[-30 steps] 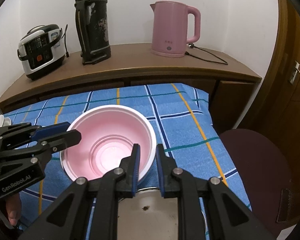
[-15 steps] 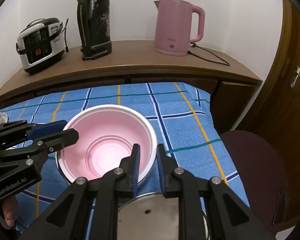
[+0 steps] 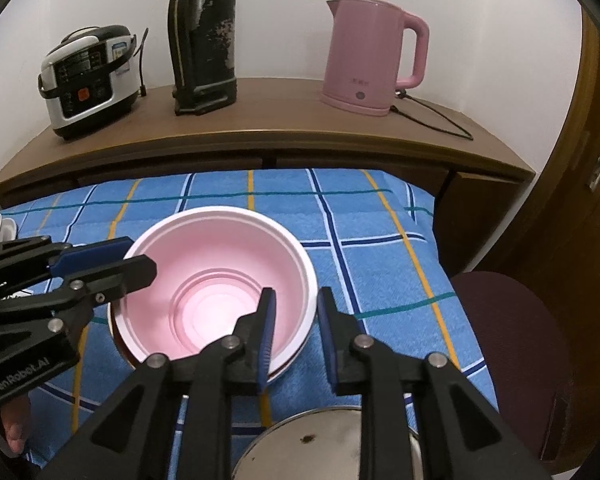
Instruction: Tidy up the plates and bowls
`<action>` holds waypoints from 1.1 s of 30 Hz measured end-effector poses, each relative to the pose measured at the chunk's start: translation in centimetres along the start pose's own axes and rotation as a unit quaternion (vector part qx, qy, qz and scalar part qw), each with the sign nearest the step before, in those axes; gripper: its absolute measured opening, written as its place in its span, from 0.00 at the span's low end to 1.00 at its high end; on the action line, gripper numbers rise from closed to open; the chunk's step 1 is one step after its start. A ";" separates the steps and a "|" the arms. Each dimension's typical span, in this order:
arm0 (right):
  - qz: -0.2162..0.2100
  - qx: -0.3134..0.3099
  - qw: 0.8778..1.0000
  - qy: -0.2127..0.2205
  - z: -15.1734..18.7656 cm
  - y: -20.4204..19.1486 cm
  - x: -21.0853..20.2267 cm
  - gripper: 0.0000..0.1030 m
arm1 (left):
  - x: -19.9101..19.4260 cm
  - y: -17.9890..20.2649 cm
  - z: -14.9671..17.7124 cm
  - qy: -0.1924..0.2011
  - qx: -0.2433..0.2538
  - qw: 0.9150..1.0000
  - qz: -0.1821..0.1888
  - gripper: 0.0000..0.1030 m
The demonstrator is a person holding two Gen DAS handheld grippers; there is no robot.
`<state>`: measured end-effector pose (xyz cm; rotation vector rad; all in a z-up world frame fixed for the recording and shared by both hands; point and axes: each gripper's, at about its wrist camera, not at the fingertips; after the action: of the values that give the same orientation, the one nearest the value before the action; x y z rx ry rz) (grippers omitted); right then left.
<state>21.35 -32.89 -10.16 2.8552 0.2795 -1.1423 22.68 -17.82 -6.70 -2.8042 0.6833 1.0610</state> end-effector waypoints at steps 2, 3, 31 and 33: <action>0.001 -0.002 1.000 0.000 0.0 0.0 0.0 0.22 | -0.1 0.3 0.1 0.004 0.011 1.000 -0.010 0.24; 0.001 -0.002 1.000 -0.001 0.1 0.0 0.0 0.22 | -0.1 0.5 0.1 0.006 0.018 1.000 -0.015 0.24; -0.003 -0.001 1.000 -0.007 0.3 0.0 0.2 0.22 | 0.1 1.7 0.5 0.028 0.076 0.995 -0.061 0.27; -0.005 0.001 1.000 -0.007 0.3 0.1 0.2 0.22 | 0.1 1.8 0.6 0.028 0.076 0.995 -0.056 0.31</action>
<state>21.35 -32.98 -10.53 2.8493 0.2926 -1.1630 21.61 -19.31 -7.01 -2.7137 0.5779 0.8759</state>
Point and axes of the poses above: each gripper's, at about its wrist camera, not at the fingertips, and x roughly the way its jaws point, y to its right, z to its underside, and after that the axes turned 8 degrees about -z, right-handed
